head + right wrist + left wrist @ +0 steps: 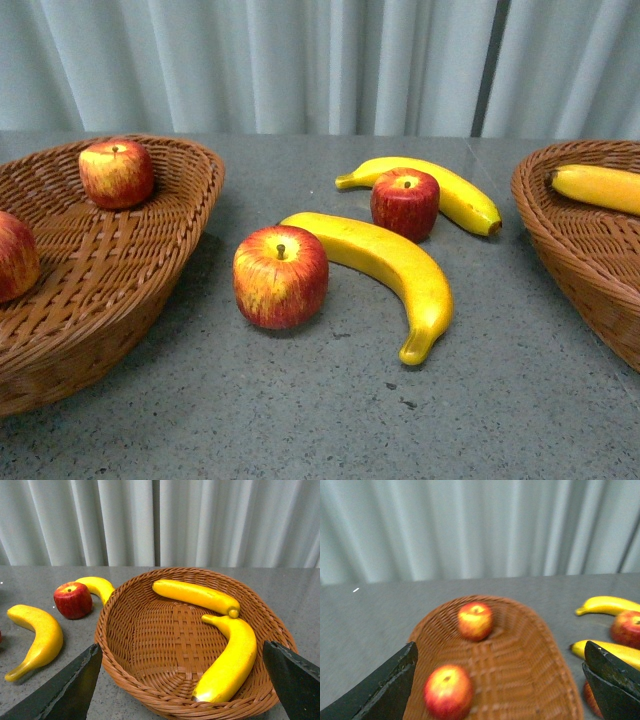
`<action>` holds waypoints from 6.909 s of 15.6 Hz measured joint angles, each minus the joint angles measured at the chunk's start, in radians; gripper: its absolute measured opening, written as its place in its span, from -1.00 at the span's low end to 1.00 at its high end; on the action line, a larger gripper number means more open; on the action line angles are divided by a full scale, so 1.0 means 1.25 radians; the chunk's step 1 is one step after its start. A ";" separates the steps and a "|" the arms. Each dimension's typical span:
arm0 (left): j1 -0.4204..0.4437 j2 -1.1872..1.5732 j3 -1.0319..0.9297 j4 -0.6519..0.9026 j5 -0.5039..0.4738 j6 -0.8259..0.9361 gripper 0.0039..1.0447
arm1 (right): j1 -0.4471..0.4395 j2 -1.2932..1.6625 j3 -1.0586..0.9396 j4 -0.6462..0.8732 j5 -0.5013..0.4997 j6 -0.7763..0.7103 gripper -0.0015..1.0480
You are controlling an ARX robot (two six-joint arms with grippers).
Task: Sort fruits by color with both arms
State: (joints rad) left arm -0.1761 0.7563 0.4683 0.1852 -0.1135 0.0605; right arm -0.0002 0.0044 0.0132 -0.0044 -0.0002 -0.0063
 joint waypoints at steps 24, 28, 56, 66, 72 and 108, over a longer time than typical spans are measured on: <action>-0.182 0.825 0.377 -0.021 0.274 0.368 0.41 | 0.000 0.000 0.000 0.000 0.000 0.000 0.87; -0.171 0.809 0.377 -0.025 0.278 0.350 0.36 | 0.000 0.000 0.000 0.000 0.000 0.000 0.87; -0.226 1.018 0.846 -0.132 0.275 0.128 0.88 | 0.000 0.000 0.000 0.000 0.000 0.000 0.87; -0.232 1.234 0.966 -0.139 0.283 0.147 0.88 | 0.000 0.000 0.000 0.000 0.000 0.000 0.87; -0.223 1.269 0.981 -0.128 0.304 0.146 0.33 | 0.000 0.000 0.000 0.000 0.000 0.000 0.87; 0.103 -0.039 -0.259 0.292 0.069 -0.048 -0.98 | 0.000 0.000 0.000 0.000 0.000 0.000 0.87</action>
State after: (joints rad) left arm -0.0479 0.7074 0.1448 0.5499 -0.0273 0.0006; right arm -0.0002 0.0044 0.0132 -0.0044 -0.0002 -0.0063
